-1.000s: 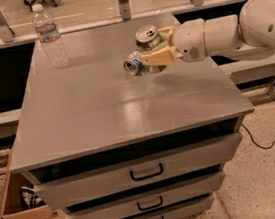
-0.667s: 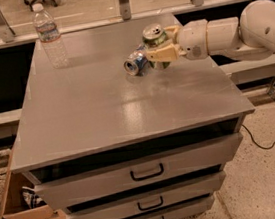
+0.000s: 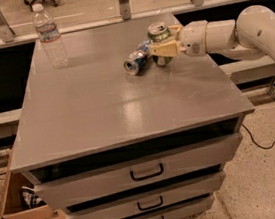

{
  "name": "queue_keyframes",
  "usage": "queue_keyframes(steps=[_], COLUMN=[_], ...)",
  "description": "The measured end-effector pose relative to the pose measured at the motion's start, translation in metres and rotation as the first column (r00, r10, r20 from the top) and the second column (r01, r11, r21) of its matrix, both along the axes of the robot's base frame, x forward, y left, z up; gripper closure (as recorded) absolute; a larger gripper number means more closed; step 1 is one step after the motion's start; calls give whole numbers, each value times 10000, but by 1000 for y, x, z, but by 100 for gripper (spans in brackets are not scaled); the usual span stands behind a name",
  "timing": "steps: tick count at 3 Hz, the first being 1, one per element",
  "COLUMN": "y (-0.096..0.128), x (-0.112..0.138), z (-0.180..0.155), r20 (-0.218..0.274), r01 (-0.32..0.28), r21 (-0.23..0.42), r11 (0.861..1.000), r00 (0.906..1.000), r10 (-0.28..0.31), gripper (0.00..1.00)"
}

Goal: Move green can near redbull can

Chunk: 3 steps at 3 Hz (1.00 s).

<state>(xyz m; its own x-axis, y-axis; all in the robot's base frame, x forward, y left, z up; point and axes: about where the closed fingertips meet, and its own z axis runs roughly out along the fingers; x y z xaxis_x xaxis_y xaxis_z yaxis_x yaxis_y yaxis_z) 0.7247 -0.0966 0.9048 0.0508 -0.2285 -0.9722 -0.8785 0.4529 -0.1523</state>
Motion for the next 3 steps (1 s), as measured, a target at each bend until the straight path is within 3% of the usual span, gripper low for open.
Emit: queue_keyframes(steps=[3], y=[-3], x=[33], z=[-11], r20=[-144], r01=[520], r21=[1109], r11=[9925], r00=[9986], r10=[-507], gripper=[13])
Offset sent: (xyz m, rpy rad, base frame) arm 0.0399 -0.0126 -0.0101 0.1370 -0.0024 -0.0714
